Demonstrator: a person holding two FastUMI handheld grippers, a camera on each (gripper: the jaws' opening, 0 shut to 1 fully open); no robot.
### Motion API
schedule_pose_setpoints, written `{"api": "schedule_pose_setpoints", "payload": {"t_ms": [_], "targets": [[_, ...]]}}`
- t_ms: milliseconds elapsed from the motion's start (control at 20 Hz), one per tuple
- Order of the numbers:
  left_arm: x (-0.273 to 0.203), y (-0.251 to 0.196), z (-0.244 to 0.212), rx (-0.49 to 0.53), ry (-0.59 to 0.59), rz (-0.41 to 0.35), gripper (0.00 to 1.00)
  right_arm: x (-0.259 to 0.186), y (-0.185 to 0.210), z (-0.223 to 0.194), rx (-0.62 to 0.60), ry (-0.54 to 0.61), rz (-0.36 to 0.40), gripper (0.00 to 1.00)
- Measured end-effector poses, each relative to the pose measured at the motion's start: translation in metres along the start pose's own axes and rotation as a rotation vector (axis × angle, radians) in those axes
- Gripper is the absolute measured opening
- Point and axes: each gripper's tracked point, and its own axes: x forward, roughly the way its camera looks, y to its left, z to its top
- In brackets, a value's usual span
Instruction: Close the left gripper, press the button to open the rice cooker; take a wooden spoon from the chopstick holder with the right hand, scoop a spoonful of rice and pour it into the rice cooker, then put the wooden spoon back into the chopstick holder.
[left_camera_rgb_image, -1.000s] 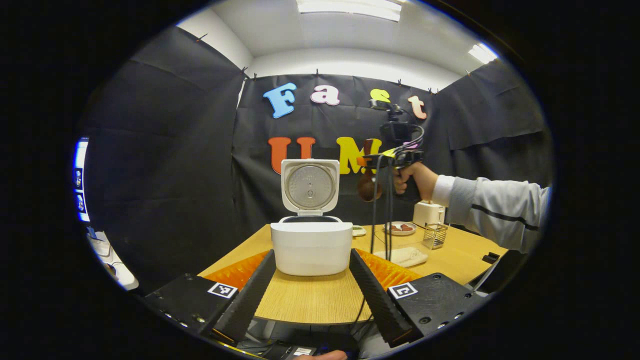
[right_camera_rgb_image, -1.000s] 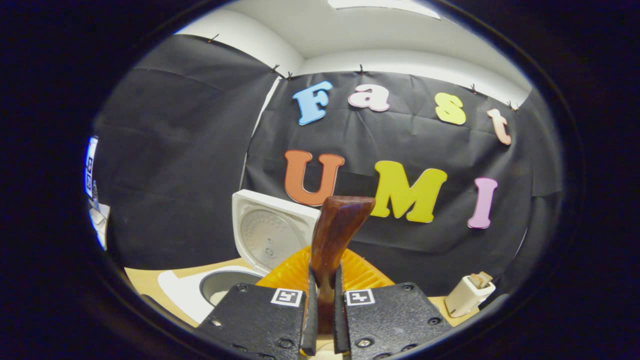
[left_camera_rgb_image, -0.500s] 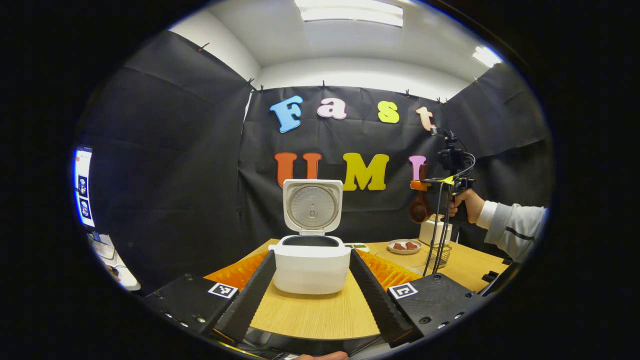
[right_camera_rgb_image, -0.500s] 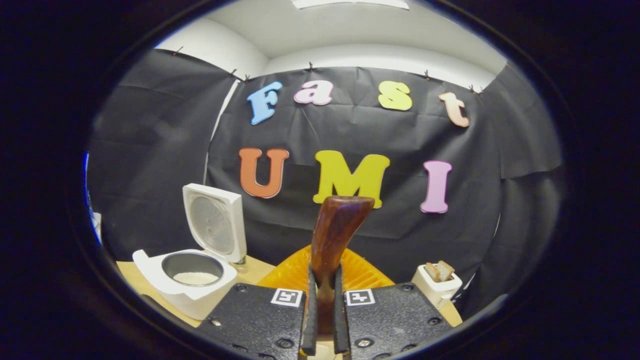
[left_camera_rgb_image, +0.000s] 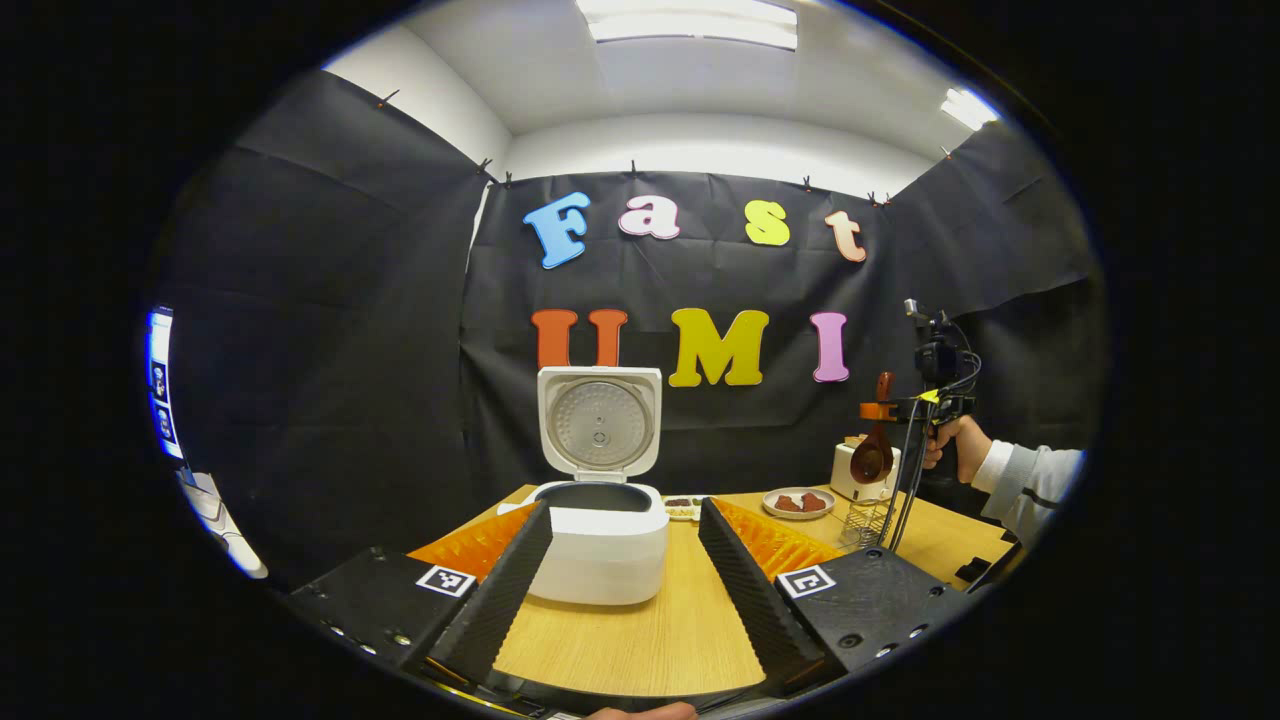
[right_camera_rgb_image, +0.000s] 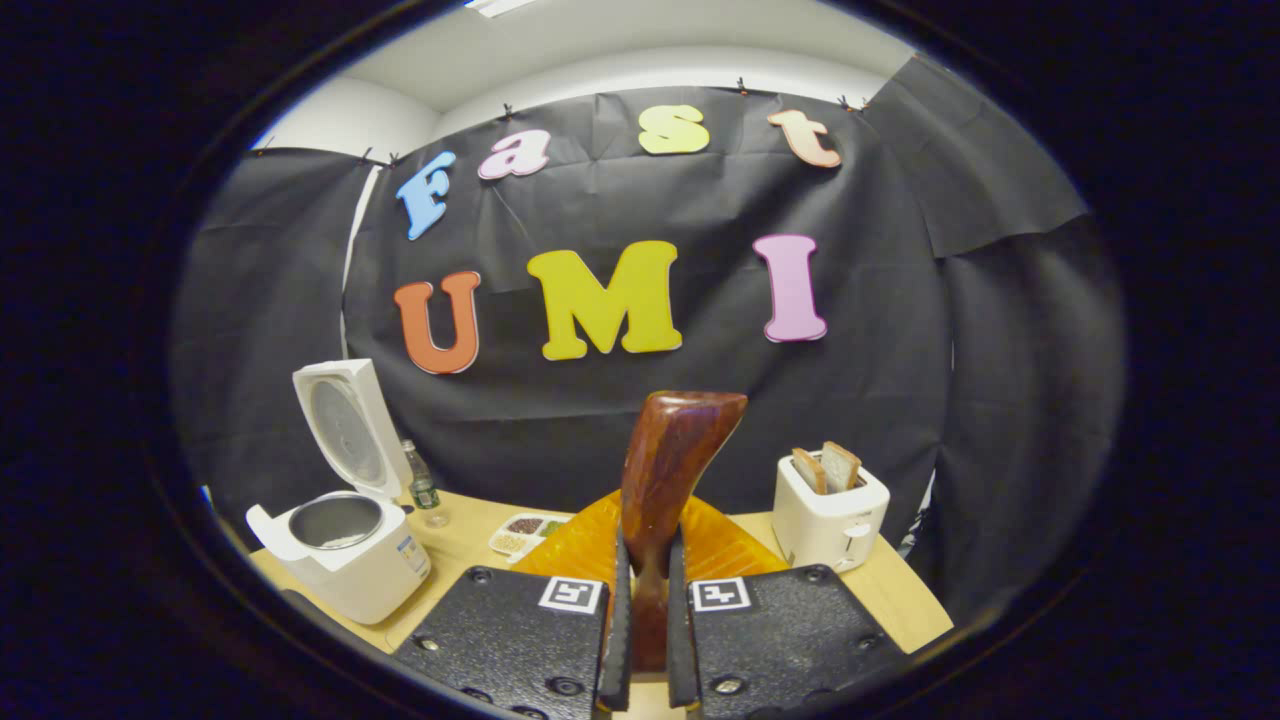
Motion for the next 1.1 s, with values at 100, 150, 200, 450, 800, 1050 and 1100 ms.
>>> {"api": "schedule_pose_setpoints", "payload": {"t_ms": [100, 150, 200, 450, 800, 1050, 1100], "targets": [[0.009, -0.011, -0.006, 0.003, 0.017, -0.014, 0.94, 0.005, -0.017, -0.017, 0.040, 0.017, -0.022, 0.16], [0.013, -0.015, -0.011, 0.004, 0.028, -0.016, 0.94, 0.007, -0.022, -0.023, 0.056, 0.026, -0.024, 0.16], [0.016, -0.018, -0.014, 0.005, 0.037, -0.017, 0.94, 0.008, -0.029, -0.030, 0.072, 0.027, -0.028, 0.19], [0.037, -0.030, -0.027, -0.002, 0.067, -0.025, 0.95, 0.014, -0.050, -0.051, 0.079, 0.017, -0.050, 0.21], [0.049, -0.041, -0.047, -0.008, 0.109, -0.040, 0.95, 0.004, -0.067, -0.043, 0.138, -0.061, -0.038, 1.00], [0.061, -0.040, -0.060, -0.013, 0.134, -0.035, 0.95, -0.041, -0.065, -0.012, 0.088, -0.161, -0.103, 1.00], [0.063, -0.041, -0.063, -0.018, 0.137, -0.036, 0.95, -0.054, -0.067, -0.009, 0.080, -0.173, -0.130, 1.00]]}}
